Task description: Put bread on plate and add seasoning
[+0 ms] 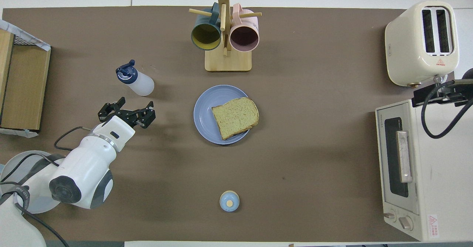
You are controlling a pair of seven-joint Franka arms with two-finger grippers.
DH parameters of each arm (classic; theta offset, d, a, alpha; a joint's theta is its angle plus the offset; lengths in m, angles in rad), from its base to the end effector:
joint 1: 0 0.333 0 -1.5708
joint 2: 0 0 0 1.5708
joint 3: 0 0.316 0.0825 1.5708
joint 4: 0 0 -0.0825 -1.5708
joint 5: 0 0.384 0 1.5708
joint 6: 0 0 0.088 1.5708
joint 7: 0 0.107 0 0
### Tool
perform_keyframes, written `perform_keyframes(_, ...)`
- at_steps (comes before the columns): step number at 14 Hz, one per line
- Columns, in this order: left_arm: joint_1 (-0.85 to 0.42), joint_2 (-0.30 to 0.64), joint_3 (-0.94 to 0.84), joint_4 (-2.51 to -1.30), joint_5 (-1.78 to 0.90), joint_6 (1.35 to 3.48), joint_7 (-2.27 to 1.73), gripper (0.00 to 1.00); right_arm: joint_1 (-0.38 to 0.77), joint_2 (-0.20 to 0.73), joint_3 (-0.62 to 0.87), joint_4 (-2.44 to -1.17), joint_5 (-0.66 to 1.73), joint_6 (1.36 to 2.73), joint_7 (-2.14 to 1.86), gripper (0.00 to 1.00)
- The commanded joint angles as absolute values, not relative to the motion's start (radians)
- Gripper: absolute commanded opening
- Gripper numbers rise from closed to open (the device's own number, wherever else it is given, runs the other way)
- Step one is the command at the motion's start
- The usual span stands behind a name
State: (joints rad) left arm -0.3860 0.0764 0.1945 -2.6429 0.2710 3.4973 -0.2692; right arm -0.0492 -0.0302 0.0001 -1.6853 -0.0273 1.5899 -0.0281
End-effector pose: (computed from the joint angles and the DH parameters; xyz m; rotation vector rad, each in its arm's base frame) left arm 0.4581 -0.1214 0.3093 2.7636 -0.3070 1.1044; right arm 0.5426 -0.0295 0.5888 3.1150 -0.0305 -0.1032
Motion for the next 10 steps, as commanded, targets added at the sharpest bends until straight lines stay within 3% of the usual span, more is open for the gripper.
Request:
perform_keyframes(1,-0.440,0.023,0.195,-2.701,0.272,3.481,-0.291,1.00,-0.057,-0.038,0.005,-1.698,-0.034,1.594,-0.052,1.00)
perform_keyframes(10,-0.633,-0.024,0.189,-2.678,0.273,3.236,-0.442,1.00,-0.057,-0.038,0.005,-1.698,-0.034,1.594,-0.054,1.00)
